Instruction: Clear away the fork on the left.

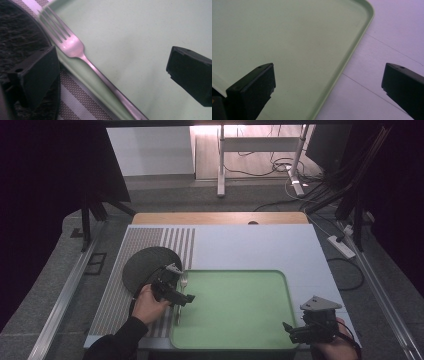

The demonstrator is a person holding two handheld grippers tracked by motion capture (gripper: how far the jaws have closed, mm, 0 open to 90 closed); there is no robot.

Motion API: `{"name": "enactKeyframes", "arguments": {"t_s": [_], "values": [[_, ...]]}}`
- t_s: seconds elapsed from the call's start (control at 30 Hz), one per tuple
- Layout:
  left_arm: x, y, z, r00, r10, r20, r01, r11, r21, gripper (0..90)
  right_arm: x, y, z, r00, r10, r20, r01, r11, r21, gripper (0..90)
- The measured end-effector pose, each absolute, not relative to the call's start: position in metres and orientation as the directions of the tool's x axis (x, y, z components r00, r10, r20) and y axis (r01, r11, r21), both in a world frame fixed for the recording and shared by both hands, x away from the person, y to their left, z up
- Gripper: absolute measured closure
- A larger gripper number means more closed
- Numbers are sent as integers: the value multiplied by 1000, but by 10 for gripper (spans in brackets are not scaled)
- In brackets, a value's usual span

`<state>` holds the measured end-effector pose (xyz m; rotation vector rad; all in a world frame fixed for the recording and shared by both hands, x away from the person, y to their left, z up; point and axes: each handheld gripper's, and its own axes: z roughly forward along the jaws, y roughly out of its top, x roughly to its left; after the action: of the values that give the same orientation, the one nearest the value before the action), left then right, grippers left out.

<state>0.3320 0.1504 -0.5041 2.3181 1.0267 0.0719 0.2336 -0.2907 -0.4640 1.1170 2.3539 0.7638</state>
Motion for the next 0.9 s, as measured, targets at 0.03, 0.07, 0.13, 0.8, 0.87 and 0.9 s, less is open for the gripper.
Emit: {"name": "enactKeyframes", "arguments": {"t_s": [0.03, 0.07, 0.13, 0.8, 0.87, 0.9], "values": [[332, 151, -504, 701, 690, -182, 655, -521, 548, 0, 234, -291, -464, -587, 798, -138, 565, 525, 636, 0], [332, 152, -505, 706, 686, -178, 648, -524, 552, 0, 233, -291, -464, -587, 798, -138, 565, 525, 637, 0], [331, 153, -504, 702, 693, -163, 648, -526, 551, 0, 234, -291, -464, -587, 798, -138, 565, 525, 636, 0], [312, 191, -499, 654, 734, -184, 683, -467, 562, 0, 234, -291, -464, -583, 801, -134, 569, 521, 636, 0], [309, 196, -499, 644, 743, -185, 689, -457, 563, 0, 234, -291, -464, -583, 801, -135, 570, 522, 635, 0], [307, 199, -499, 638, 748, -186, 692, -450, 564, 0, 234, -291, -464, -583, 801, -135, 570, 522, 635, 0]]}}
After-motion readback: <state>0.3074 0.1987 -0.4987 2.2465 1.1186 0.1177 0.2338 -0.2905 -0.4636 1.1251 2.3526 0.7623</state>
